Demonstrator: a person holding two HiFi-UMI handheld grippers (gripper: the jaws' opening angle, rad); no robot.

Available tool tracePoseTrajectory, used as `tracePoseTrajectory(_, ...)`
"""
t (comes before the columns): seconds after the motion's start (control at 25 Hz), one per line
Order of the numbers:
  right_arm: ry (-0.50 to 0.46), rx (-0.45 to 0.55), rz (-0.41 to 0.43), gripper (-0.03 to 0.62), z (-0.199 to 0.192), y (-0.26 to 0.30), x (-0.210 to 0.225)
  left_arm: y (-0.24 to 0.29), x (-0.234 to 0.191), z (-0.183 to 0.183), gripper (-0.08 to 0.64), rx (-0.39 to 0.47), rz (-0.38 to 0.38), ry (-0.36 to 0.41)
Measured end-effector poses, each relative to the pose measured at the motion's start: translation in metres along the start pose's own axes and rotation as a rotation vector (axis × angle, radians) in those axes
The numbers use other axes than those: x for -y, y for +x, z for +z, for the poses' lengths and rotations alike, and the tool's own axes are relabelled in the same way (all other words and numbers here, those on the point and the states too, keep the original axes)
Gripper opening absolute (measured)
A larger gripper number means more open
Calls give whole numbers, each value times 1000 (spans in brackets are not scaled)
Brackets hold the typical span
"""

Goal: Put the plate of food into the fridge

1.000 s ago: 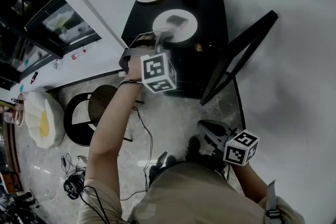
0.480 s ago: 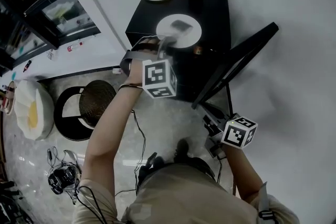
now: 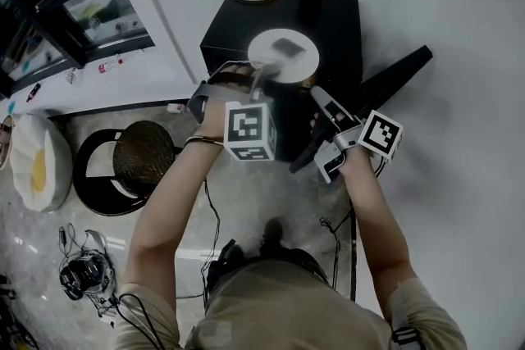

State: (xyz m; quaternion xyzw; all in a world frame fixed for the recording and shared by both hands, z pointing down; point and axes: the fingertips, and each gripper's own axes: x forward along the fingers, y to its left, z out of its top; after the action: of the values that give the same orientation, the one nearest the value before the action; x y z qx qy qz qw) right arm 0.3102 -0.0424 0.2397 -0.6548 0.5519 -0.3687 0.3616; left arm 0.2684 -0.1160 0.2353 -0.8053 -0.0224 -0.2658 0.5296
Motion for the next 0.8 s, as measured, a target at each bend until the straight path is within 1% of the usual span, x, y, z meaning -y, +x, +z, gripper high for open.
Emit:
tracePoseTrajectory(0.12,13,13,18,112,9,19,-6,-4,0,3,41,21,2,3)
tracePoseTrajectory(0.36,79,13,44,112,6,42,-12,-14,6,3,41,41,1,28)
tracePoseTrajectory(0.52,178,45,101,106,0,44,-16,-23,10,4,37,63,4,24)
tracePoseTrajectory(0.6,180,56,104,106,2,42,-16,-24,13,5,34,64,5,34)
tracePoseTrajectory(0.8,158,34,95,106,-5,44,-21,-31,11,2,26,58,26,101)
